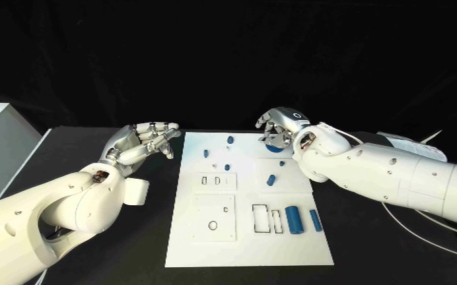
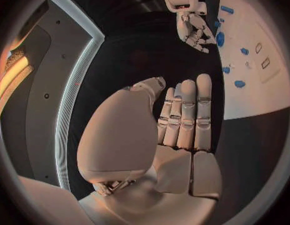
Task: Assemble the parts on the task board
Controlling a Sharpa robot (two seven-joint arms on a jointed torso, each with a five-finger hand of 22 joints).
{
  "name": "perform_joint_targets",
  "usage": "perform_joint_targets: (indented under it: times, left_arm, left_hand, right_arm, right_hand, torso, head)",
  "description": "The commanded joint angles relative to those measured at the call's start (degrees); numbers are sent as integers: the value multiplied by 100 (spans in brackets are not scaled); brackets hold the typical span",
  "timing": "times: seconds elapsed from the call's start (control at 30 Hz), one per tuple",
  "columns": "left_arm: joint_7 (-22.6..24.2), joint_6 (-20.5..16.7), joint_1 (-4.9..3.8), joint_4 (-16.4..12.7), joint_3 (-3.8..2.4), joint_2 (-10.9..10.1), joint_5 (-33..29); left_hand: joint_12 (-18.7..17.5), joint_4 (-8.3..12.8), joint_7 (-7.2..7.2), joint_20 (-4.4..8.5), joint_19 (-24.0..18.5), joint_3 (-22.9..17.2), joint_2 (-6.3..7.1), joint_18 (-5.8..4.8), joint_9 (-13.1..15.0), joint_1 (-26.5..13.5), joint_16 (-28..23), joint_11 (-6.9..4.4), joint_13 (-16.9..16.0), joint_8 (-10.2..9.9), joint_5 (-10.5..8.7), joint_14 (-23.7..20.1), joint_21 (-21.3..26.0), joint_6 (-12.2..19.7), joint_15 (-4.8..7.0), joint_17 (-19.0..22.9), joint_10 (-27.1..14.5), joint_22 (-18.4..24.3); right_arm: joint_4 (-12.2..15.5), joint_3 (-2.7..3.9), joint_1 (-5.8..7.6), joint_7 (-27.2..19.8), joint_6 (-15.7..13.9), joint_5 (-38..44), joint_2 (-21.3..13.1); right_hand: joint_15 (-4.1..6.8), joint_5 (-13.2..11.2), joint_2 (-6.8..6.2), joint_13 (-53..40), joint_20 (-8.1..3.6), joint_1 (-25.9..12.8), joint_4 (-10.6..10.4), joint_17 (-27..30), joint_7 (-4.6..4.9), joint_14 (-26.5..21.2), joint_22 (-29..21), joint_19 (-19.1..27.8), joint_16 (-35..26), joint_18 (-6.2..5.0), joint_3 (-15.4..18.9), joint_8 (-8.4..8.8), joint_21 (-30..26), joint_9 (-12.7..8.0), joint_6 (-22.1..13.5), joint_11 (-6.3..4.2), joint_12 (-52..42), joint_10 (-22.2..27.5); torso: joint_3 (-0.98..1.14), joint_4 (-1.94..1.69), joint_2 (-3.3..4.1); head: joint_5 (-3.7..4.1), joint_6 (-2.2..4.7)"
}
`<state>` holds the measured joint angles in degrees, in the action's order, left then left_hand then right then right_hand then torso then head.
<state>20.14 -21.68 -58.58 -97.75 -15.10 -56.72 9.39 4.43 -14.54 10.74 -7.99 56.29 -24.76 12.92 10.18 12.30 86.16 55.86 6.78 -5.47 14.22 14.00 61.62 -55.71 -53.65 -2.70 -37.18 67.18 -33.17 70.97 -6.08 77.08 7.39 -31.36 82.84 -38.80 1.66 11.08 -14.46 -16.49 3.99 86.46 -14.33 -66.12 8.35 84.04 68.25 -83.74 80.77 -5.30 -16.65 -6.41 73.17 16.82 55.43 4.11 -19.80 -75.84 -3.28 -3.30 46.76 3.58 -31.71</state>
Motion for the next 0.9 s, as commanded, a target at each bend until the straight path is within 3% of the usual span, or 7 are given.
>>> perform_joint_targets:
  times: [0.03,0.07,0.1,0.2,0.3,0.6,0.9]
  left_arm:
    - [32,118,-3,17,-5,18,15]
    - [32,120,-3,27,-5,21,14]
    - [33,122,-3,37,-5,24,14]
    - [32,127,-2,66,-4,34,14]
    - [30,133,-1,87,-4,46,14]
    - [25,144,1,136,-3,81,14]
    - [25,144,1,157,-3,85,15]
  left_hand:
    - [23,-1,7,-13,-30,-28,-4,34,5,-52,22,15,-7,22,-23,-20,-33,48,-3,-5,-30,-4]
    - [23,-1,7,-13,-30,-28,-4,34,5,-52,22,15,-7,22,-23,-20,-33,48,-3,-5,-30,-4]
    - [23,-1,7,-13,-30,-28,-4,34,5,-52,22,15,-7,22,-23,-20,-33,48,-3,-5,-30,-4]
    - [23,-1,7,-13,-30,-28,-4,34,5,-52,22,15,-7,22,-23,-20,-33,48,-3,-5,-30,-4]
    - [23,-1,7,-13,-30,-28,-4,34,5,-52,22,15,-7,22,-23,-20,-33,48,-3,-5,-30,-4]
    - [25,2,2,-14,-40,-32,-4,34,10,-52,26,13,-9,28,-23,-23,-44,45,-3,-4,-28,-12]
    - [25,2,2,-14,-40,-32,-4,34,10,-52,26,13,-9,28,-23,-23,-44,45,-3,-4,-28,-12]
  right_arm:
    - [129,12,36,-39,246,-762,-152]
    - [155,15,47,-11,331,-830,-207]
    - [167,17,55,23,422,-889,-250]
    - [137,22,73,149,715,-1025,-323]
    - [76,24,79,249,894,-1073,-328]
    - [-151,25,84,541,1132,-995,-254]
    - [-314,24,72,630,1253,-960,-145]
  right_hand:
    - [-34,205,-38,-4571,-8,-87,134,-450,-77,262,421,-121,238,167,60,-32,333,31,-138,-132,-4463,-290]
    - [-11,356,-14,-5953,81,-128,128,-851,-41,338,724,-204,417,238,57,-85,574,55,-144,-103,-5758,-609]
    - [-64,331,48,-6442,66,-279,37,-1058,50,362,868,-230,501,245,73,-125,684,71,-166,-47,-6201,-765]
    - [-151,324,33,-7351,140,-417,-8,-1998,91,523,1467,-392,819,365,230,-206,1148,99,-261,29,-7020,-1416]
    - [-186,324,51,-7351,176,-452,-47,-2263,115,572,1697,-461,892,415,364,-237,1325,108,-318,57,-7020,-1416]
    - [-210,379,84,-7351,202,-445,-84,-2356,133,590,1846,-508,915,449,465,-260,1438,113,-364,78,-7020,-1416]
    - [-216,394,82,-7351,209,-459,-104,-2388,137,596,1891,-522,923,460,504,-270,1472,116,-372,83,-7020,-1416]
  torso:
    - [40,58,-24]
    - [44,62,-30]
    - [46,66,-35]
    - [57,81,-38]
    - [66,81,-30]
    - [31,57,-29]
    - [36,58,-35]
  head:
    - [5,13]
    - [6,12]
    - [4,11]
    - [-13,14]
    - [6,11]
    - [49,-16]
    - [74,-67]
